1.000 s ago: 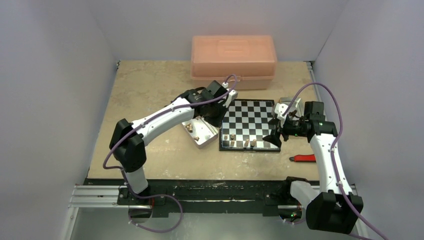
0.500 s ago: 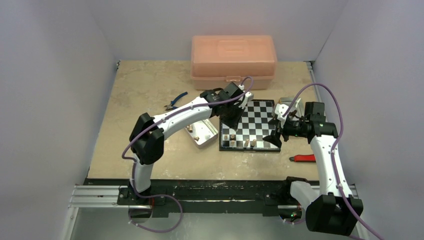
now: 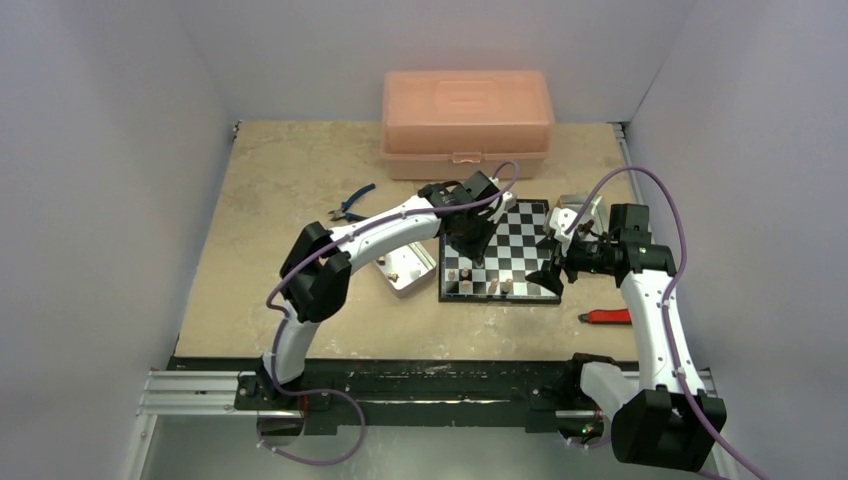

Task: Set up the chess pieces on the board

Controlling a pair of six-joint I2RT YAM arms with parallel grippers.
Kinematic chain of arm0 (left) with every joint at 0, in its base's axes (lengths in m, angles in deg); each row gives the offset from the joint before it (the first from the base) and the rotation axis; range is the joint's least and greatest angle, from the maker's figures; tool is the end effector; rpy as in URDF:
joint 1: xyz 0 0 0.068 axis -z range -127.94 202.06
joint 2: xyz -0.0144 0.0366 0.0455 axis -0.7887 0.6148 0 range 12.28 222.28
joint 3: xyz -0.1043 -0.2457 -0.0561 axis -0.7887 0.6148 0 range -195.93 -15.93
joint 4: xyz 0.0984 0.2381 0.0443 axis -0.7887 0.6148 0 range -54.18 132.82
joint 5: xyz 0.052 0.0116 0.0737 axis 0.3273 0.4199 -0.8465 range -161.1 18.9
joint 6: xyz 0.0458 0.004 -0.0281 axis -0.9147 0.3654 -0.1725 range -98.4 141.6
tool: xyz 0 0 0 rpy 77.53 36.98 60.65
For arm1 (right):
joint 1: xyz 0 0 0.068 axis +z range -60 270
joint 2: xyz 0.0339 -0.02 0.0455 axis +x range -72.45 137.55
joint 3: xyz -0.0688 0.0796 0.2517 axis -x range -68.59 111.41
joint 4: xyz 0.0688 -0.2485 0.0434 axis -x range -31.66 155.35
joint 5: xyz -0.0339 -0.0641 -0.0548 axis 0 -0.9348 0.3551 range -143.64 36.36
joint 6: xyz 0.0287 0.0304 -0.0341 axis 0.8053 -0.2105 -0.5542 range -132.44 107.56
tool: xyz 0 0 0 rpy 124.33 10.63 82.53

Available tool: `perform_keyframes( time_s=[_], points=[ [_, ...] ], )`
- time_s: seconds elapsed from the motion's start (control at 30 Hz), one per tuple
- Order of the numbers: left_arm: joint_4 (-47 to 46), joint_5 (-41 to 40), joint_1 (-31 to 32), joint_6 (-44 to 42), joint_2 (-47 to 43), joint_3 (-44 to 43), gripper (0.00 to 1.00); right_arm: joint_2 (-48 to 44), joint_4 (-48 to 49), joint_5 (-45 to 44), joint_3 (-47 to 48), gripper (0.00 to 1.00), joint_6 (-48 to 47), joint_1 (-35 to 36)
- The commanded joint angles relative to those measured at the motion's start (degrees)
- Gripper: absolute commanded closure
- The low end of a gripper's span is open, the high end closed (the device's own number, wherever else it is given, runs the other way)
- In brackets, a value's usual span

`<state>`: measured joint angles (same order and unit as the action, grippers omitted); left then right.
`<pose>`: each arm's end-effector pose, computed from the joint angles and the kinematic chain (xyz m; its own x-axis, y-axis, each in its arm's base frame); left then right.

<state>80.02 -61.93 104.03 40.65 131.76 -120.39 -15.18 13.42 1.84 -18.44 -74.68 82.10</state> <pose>0.2777 -0.3642 0.2439 -0.7705 0.4622 -0.4390 0.6098 0.7350 -0.2964 0.1786 0.0049 0.2840 -0.0932 -0.4933 -0.8649 -0.9109 0.3930 -0.1260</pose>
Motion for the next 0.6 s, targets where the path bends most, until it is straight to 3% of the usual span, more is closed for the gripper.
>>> perform_keyframes(
  time_s=[0.0, 0.57],
  points=[
    [0.25, -0.68, 0.74, 0.86, 1.37, -3.19, 1.00, -0.89, -0.64, 1.73, 1.44, 0.23, -0.81, -0.16],
    [2.36, -2.96, 1.74, 0.07, 6.28, -6.20, 1.00, -0.87, -0.46, 1.56, 1.19, 0.23, -0.71, -0.18]
  ],
)
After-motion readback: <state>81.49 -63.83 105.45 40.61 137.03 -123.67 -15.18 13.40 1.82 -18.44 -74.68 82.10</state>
